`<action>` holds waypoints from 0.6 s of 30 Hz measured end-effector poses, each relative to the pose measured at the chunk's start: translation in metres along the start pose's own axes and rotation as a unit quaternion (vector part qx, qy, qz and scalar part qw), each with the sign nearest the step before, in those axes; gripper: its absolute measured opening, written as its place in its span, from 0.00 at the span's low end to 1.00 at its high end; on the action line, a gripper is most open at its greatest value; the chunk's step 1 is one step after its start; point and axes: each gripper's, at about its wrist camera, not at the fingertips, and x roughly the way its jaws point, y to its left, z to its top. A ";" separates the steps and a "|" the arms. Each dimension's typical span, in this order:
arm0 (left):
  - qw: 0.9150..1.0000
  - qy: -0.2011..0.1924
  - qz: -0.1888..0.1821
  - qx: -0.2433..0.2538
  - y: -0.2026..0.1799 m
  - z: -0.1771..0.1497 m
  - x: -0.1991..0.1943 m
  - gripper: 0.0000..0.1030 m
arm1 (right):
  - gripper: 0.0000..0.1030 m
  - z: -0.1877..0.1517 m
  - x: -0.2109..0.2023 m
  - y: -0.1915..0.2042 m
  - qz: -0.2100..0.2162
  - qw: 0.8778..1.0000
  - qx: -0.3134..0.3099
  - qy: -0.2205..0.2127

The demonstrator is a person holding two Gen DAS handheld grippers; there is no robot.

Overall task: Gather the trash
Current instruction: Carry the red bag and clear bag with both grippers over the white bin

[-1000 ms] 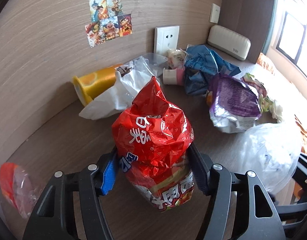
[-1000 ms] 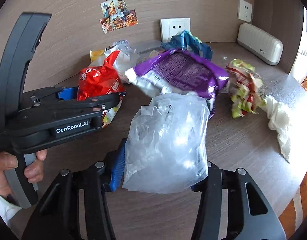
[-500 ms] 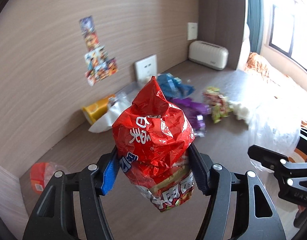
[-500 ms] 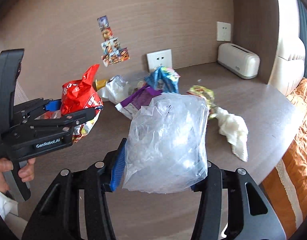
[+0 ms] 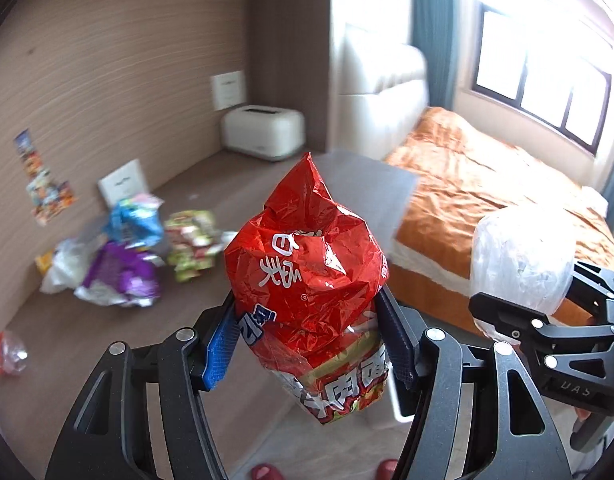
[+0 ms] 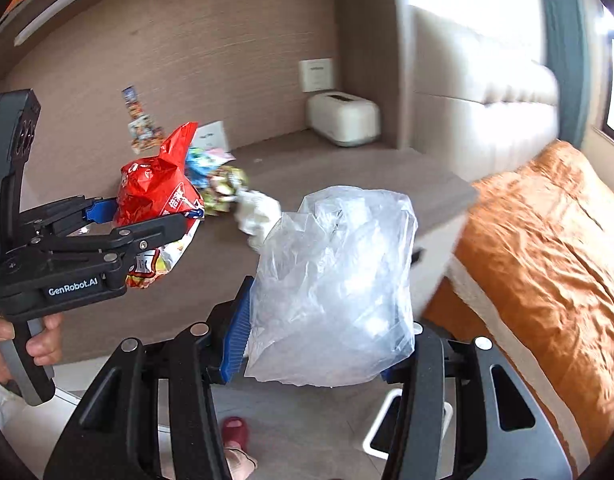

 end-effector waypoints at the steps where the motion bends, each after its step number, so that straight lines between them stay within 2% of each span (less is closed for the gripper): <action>1: 1.000 0.000 -0.011 0.006 -0.013 0.001 0.004 0.61 | 0.50 -0.005 -0.003 -0.013 -0.009 1.000 0.011 0.002; 5: 0.997 0.010 -0.062 0.049 -0.068 0.003 0.027 0.61 | 0.50 -0.028 -0.014 -0.063 -0.059 0.997 0.055 0.011; 9: 0.988 0.033 -0.116 0.096 -0.110 -0.005 0.055 0.61 | 0.50 -0.057 -0.018 -0.099 -0.107 0.990 0.086 0.031; 13: 0.973 0.077 -0.171 0.134 -0.143 -0.028 0.096 0.61 | 0.50 -0.090 -0.002 -0.127 -0.138 0.982 0.105 0.071; 18: 0.949 0.136 -0.220 0.181 -0.177 -0.074 0.166 0.61 | 0.50 -0.139 0.043 -0.161 -0.154 0.974 0.113 0.125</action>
